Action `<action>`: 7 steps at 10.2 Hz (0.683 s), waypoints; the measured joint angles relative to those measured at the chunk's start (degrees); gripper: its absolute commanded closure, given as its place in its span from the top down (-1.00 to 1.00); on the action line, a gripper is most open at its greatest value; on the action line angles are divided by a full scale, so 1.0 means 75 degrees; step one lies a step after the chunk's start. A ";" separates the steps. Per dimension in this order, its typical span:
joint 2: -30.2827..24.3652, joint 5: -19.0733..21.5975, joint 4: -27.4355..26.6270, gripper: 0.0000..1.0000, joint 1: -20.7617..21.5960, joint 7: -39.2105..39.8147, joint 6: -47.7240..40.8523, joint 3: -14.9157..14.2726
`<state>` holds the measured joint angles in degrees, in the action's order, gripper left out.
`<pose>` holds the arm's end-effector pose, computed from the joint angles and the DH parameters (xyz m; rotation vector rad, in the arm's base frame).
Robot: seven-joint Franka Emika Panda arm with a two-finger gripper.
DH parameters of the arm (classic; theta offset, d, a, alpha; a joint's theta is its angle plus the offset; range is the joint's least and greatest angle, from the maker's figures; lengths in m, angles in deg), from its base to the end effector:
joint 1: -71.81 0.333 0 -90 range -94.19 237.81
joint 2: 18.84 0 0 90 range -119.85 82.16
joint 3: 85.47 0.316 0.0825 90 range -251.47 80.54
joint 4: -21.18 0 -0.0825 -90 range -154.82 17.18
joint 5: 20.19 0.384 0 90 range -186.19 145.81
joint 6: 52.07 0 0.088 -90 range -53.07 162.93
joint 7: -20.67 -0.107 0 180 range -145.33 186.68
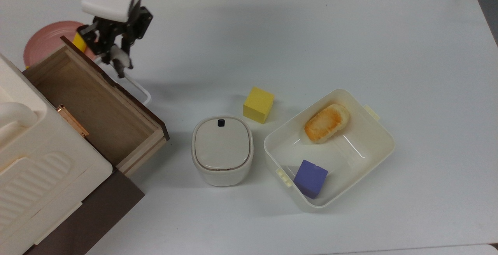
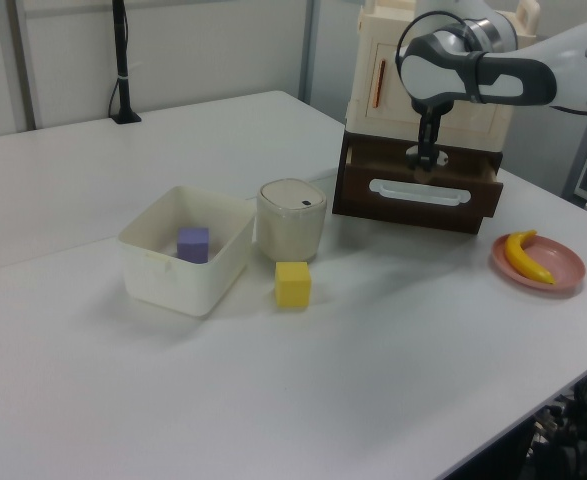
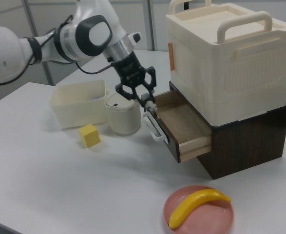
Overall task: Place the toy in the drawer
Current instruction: 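Lower the panda toy into the drawer and open the gripper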
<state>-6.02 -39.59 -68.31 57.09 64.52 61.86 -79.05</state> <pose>0.6407 -0.1213 0.5382 2.6048 0.9827 0.0722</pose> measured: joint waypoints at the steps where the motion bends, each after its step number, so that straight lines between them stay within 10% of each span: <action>1: 0.0136 -0.0001 0.0019 -0.34 -0.0142 0.0000 0.0531 -0.0006; 5: 0.0603 -0.0002 0.0052 0.65 -0.0326 0.0000 0.1602 -0.0215; 7: 0.0624 0.0000 0.0075 0.76 -0.0326 -0.0016 0.1784 -0.0261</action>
<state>-1.34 -39.58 -67.75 54.65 64.40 75.24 -81.00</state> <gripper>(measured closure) 0.361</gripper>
